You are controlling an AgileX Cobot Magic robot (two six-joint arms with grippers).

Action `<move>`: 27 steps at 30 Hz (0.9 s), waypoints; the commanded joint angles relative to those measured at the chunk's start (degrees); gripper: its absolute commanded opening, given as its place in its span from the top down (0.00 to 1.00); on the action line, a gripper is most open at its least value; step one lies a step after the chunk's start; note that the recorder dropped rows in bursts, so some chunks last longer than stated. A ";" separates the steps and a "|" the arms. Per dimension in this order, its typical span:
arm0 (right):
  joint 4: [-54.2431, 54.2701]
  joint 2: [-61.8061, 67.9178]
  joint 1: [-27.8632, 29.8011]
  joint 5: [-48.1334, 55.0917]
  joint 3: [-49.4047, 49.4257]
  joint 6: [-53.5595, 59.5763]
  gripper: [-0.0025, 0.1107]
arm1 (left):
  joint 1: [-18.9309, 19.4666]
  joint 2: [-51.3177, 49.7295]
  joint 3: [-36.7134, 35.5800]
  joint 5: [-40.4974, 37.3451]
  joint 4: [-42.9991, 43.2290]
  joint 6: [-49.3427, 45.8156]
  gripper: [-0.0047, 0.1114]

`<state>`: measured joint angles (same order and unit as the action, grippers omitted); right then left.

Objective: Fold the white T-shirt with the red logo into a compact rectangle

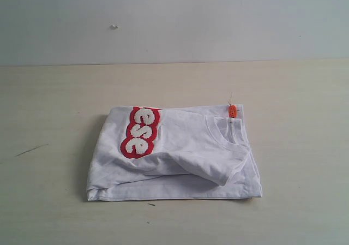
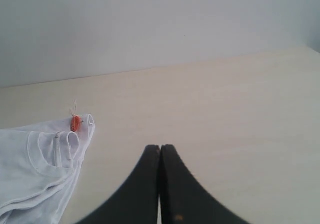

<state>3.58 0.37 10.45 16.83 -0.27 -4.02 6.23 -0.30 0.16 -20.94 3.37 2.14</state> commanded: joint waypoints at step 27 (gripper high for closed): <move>-0.75 -0.37 0.36 0.65 0.27 4.50 0.98 | 0.05 0.30 -0.16 0.36 0.31 -0.13 0.96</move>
<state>3.30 0.37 10.45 17.63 -0.27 0.00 6.23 -0.30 0.16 -20.94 3.41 2.04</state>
